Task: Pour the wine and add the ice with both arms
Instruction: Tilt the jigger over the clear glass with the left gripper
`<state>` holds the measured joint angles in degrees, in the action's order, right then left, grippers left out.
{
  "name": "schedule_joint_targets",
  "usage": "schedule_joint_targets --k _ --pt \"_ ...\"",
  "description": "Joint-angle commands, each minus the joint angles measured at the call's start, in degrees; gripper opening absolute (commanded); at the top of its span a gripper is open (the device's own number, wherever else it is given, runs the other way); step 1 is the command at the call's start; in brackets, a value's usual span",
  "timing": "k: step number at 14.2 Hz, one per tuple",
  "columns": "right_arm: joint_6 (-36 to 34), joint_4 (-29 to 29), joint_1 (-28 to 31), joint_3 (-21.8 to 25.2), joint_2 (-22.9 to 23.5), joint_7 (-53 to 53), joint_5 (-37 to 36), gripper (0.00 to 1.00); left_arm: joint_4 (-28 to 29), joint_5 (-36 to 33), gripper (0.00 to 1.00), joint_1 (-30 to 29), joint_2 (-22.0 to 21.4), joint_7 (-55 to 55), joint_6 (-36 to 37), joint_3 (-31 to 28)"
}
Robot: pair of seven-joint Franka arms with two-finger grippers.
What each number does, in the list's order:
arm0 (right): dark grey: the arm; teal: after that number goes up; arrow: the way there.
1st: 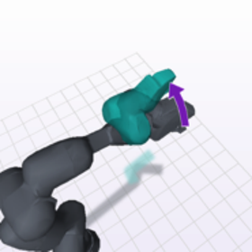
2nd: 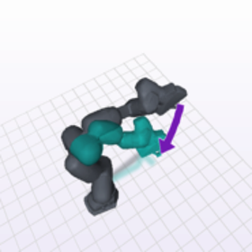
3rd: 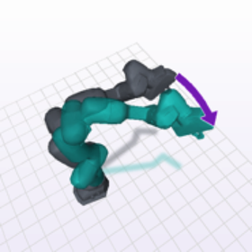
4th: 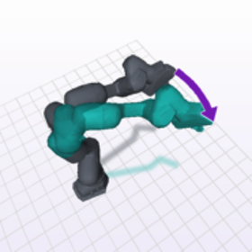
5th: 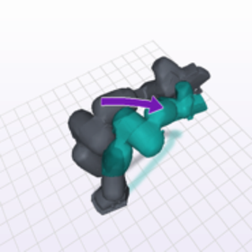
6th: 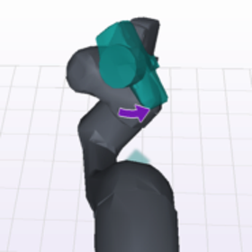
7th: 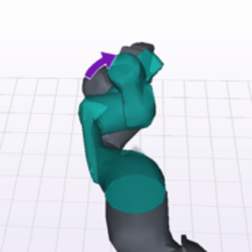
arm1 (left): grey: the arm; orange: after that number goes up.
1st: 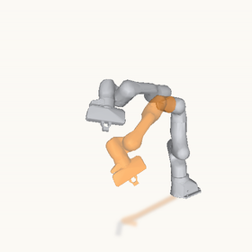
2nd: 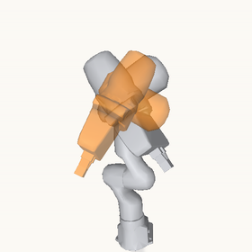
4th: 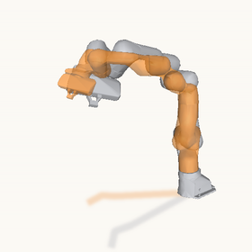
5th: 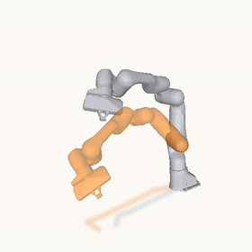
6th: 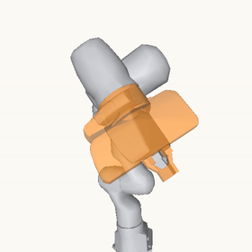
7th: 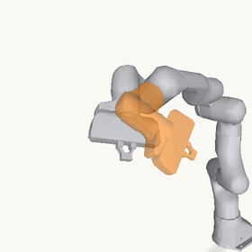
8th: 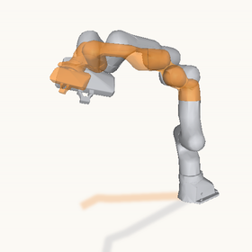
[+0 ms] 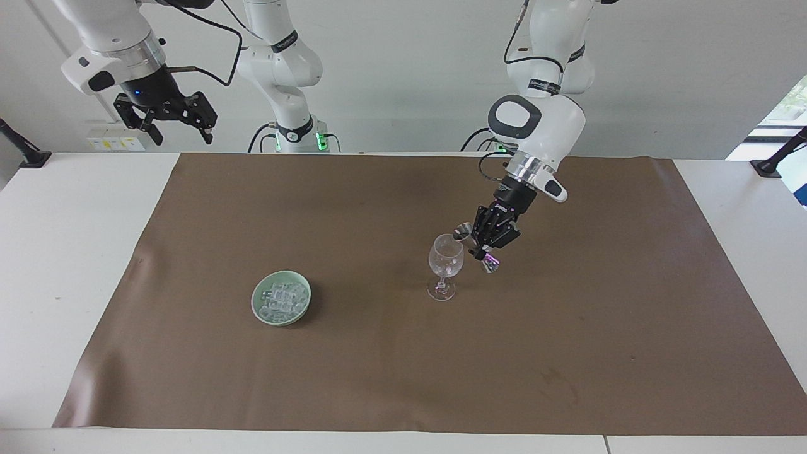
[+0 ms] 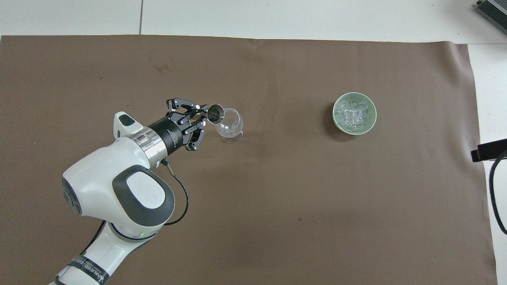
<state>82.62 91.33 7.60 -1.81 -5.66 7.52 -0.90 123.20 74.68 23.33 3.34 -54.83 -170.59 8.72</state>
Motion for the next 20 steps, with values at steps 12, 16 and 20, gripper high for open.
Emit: schedule_joint_targets --k 12,16,20 --pt "-0.35 0.16 0.13 -0.04 -0.58 0.56 0.73 1.0 -0.95 -0.59 0.0 2.78 1.23 9.47 -4.14 -0.73" --pt "-0.35 0.16 0.13 -0.04 -0.58 0.56 0.64 1.0 -0.95 -0.59 0.0 3.21 1.24 11.67 -5.63 -0.73" --pt "-0.35 0.16 0.13 -0.04 -0.58 0.56 0.64 1.0 -0.95 -0.59 0.0 3.57 1.32 14.22 -6.51 -0.73"
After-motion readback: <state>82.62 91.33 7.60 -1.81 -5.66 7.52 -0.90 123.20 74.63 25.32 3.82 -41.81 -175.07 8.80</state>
